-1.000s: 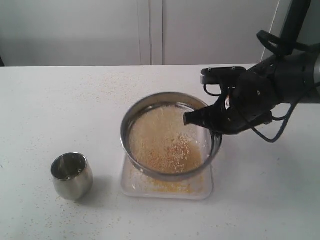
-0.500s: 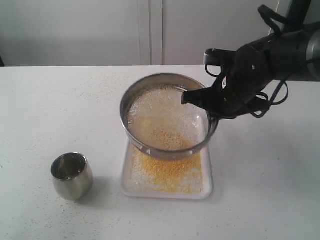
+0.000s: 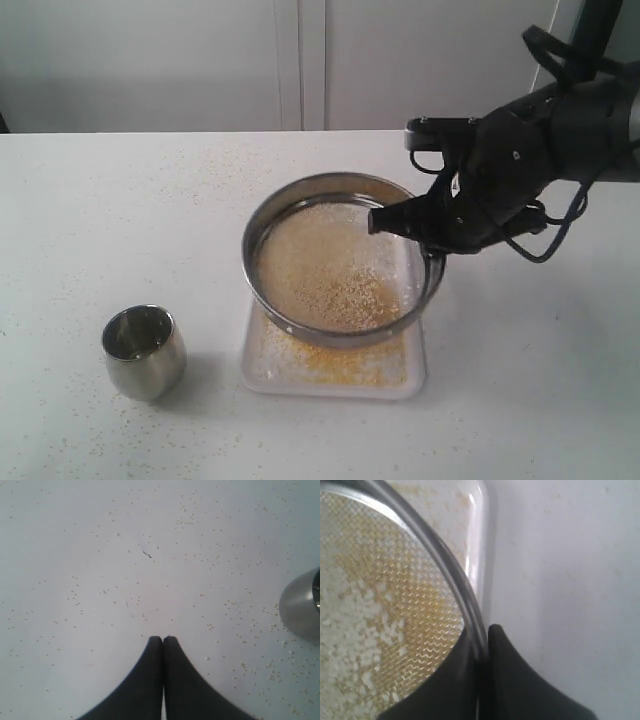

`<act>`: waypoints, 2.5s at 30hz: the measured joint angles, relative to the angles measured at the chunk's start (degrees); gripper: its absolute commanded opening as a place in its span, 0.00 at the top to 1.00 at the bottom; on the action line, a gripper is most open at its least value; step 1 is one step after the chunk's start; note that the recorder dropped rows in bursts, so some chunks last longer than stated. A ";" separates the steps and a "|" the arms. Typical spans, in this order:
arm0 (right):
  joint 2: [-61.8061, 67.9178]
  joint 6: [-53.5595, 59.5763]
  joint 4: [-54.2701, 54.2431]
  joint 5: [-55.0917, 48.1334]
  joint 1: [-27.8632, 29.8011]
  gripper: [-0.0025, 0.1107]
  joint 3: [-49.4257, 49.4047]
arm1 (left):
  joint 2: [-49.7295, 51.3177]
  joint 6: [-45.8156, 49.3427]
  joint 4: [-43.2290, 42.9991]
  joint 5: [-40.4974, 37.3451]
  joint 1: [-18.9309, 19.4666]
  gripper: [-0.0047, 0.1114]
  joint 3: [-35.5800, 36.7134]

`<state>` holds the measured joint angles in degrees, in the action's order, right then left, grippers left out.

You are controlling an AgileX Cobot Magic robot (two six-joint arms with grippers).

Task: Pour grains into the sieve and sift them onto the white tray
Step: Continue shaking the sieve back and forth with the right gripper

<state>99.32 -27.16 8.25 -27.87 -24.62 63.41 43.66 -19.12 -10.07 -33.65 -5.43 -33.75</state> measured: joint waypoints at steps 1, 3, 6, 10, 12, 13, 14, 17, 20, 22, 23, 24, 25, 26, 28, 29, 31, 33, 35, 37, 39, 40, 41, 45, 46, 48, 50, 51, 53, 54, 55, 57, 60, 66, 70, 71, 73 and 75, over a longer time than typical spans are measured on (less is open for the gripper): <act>0.48 -0.71 -0.56 3.09 0.00 0.98 0.02 | 0.00 0.00 0.00 0.00 0.00 0.96 0.00; 1.18 -2.39 -2.71 3.83 0.08 0.98 1.74 | 0.00 0.00 0.00 0.00 0.00 0.96 0.00; 0.58 -0.52 -4.37 -3.73 0.08 0.98 2.63 | 0.00 0.00 0.00 0.00 0.00 0.96 0.00; 0.18 1.74 -3.61 1.58 0.35 0.98 -0.81 | 0.00 0.00 0.00 0.00 0.00 0.96 0.00; 1.05 0.83 -5.78 7.58 0.58 0.98 -0.82 | 0.00 0.00 0.00 0.00 0.00 0.96 0.00; 1.30 0.43 -7.67 7.42 0.58 0.98 -0.14 | 0.00 0.00 0.00 0.00 0.00 0.96 0.00; 1.30 0.82 -8.89 5.13 0.58 0.98 0.57 | 0.00 0.00 0.00 0.00 0.00 0.96 0.00; 0.21 5.05 -8.83 -3.59 0.67 0.98 0.40 | 0.00 0.00 0.00 0.00 0.00 0.96 0.00; 0.21 6.03 -7.75 0.38 0.67 0.98 -2.06 | 0.00 0.00 0.00 0.00 0.00 0.96 0.00; 1.02 4.63 -7.83 6.82 0.67 0.98 -2.24 | 0.00 0.00 0.00 0.00 0.00 0.96 0.00; 1.29 3.46 -8.78 7.74 0.77 0.98 -1.75 | 0.00 0.00 0.00 0.00 0.00 0.96 0.00; 1.27 2.84 -9.62 6.56 0.70 0.98 -1.28 | 0.00 0.00 0.00 0.00 0.00 0.96 0.00; 0.96 2.72 -10.01 4.46 0.70 0.98 -0.99 | 0.00 0.00 0.00 0.00 0.00 0.96 0.00; 0.51 3.27 -10.14 1.21 0.70 0.98 -0.85 | 0.00 0.00 0.00 0.00 0.00 0.96 0.00; -0.20 4.77 -9.03 -3.34 0.70 0.98 -1.67 | 0.00 0.00 0.00 0.00 0.00 0.96 0.00; -0.33 5.40 -8.25 -4.00 0.70 0.98 -2.42 | 0.00 0.00 0.00 0.00 0.00 0.96 0.00; -0.33 5.53 -7.42 -1.06 0.70 0.98 -3.56 | 0.00 0.11 0.00 0.00 0.00 0.96 0.00; -0.11 4.92 -7.32 4.11 0.70 0.98 -3.68 | 0.00 0.11 0.00 0.00 0.00 0.96 0.00; -0.25 3.02 -8.67 6.82 0.70 0.98 -3.68 | 0.00 0.11 0.00 0.00 0.00 0.96 0.00; -0.37 1.31 -9.99 7.03 0.70 0.98 -3.68 | 0.00 0.11 0.00 0.00 0.00 0.96 0.00; -0.47 0.73 -10.40 5.37 0.70 0.98 -3.68 | 0.00 0.11 0.00 0.00 0.00 0.96 0.00; -0.47 0.63 -10.51 4.17 0.70 0.98 -3.68 | 0.00 0.11 0.00 0.00 0.00 0.96 0.00; -0.47 0.62 -10.51 3.08 0.70 0.98 -3.68 | 0.00 0.11 0.00 0.00 0.00 0.96 0.00; -0.47 0.55 -10.51 0.59 0.70 0.98 -3.68 | 0.00 0.11 0.00 0.00 0.00 0.96 0.00; -0.47 0.50 -10.54 0.42 0.70 0.98 -3.68 | 0.00 0.11 0.00 0.00 0.00 0.96 0.00; -0.47 0.41 -10.64 -0.07 0.70 0.98 -3.68 | 0.00 0.11 0.00 0.00 0.00 0.96 0.00; -0.47 0.41 -10.64 -0.28 0.70 0.98 -3.68 | 0.00 0.11 0.00 0.00 0.00 0.96 0.00; -0.47 0.41 -10.75 -0.28 0.70 0.98 -3.68 | 0.00 0.11 0.00 0.00 0.00 0.96 0.00; -0.47 0.41 -10.75 -0.28 0.70 0.98 -3.68 | 0.00 0.11 0.00 0.00 0.00 0.96 0.00; -0.47 0.36 -10.75 -0.28 0.70 0.98 -3.68 | 0.00 0.11 0.00 0.00 0.00 0.96 0.00; -0.47 0.36 -10.75 -0.28 0.70 0.98 -3.68 | 0.00 0.11 0.00 0.00 0.00 0.96 0.00; -0.47 0.26 -10.75 -1.32 0.70 0.98 -3.68 | 0.00 0.11 0.00 0.00 0.00 0.96 0.00; -0.47 0.26 -10.75 -1.19 0.70 0.98 -3.68 | 0.00 0.11 0.00 0.00 0.00 0.96 0.00; -0.47 0.26 -10.75 0.86 0.70 0.98 -3.68 | 0.00 0.11 0.00 0.00 0.00 0.96 0.00; -0.47 0.26 -10.75 -0.24 0.70 0.98 -3.68 | 0.00 0.11 0.00 0.00 0.00 0.96 0.00; -0.47 0.26 -10.75 -0.24 0.70 0.98 -3.68 | 0.00 0.11 0.00 0.00 0.00 0.96 0.00; -0.47 0.26 -10.75 -0.24 0.70 0.98 -3.68 | 0.00 0.11 0.00 0.00 0.00 0.96 0.00; -0.47 0.26 -10.75 -0.24 0.70 0.98 -3.68 | 0.00 0.11 0.00 0.00 0.00 0.96 0.00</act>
<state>98.84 -26.90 -2.51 -28.11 -23.92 59.73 43.66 -19.01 -10.07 -33.65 -5.43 -33.75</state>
